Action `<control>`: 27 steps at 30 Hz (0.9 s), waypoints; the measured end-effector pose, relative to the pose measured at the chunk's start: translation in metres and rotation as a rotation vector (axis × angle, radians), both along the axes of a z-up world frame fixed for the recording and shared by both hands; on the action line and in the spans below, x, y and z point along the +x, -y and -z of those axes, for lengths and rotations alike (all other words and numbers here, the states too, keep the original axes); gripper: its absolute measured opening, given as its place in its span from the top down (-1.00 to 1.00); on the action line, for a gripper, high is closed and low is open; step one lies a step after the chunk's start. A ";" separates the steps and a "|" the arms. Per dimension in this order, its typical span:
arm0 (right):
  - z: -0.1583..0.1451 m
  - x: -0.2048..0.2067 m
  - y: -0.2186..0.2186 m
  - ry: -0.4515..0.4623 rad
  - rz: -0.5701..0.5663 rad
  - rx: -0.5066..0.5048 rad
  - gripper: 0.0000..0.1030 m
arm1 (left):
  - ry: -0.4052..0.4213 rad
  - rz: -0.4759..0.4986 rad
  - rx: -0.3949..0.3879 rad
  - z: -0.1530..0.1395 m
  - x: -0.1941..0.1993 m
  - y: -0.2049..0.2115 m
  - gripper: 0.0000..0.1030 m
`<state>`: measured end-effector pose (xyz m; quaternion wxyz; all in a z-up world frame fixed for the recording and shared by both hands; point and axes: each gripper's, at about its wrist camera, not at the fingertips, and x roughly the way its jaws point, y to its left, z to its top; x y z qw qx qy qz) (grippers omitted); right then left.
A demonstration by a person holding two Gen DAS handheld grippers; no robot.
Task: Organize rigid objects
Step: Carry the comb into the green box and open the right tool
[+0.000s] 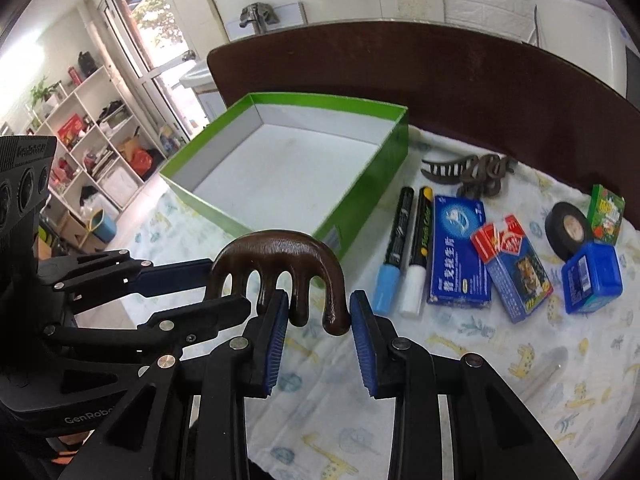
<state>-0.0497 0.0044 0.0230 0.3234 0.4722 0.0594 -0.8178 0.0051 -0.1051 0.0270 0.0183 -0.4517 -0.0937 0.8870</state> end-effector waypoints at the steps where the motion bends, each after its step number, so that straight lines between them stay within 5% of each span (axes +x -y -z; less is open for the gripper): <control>1: -0.004 -0.003 0.007 -0.009 -0.005 -0.010 0.33 | -0.011 -0.004 -0.011 -0.004 -0.002 0.007 0.36; 13: -0.019 -0.064 0.093 0.018 -0.001 -0.128 0.33 | -0.049 -0.031 -0.070 -0.022 -0.045 0.096 0.37; 27: 0.070 -0.106 0.168 0.262 0.016 -0.032 0.40 | 0.124 -0.027 0.012 0.054 -0.068 0.158 0.44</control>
